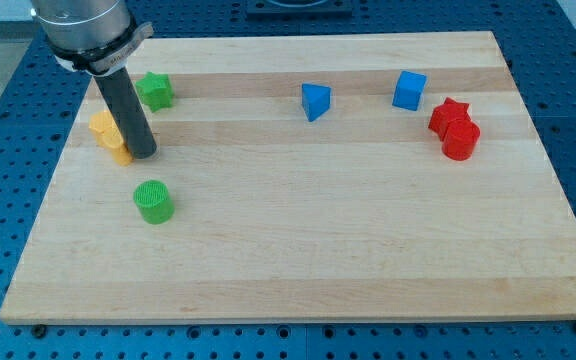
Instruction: Slide blue triangle to the center
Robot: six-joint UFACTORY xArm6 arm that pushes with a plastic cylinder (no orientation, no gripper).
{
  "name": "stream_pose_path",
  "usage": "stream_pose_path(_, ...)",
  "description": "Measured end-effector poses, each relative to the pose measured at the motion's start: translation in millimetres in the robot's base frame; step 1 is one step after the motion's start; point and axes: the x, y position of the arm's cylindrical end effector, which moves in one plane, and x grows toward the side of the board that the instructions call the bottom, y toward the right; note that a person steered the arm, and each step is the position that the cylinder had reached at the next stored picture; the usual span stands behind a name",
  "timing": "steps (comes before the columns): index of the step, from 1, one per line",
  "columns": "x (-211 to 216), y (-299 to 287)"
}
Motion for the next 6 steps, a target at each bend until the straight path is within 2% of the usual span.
stream_pose_path(1, 0, 32)
stream_pose_path(2, -29, 77)
stream_pose_path(4, -151, 134)
stream_pose_path(5, -159, 199)
stream_pose_path(6, -143, 245)
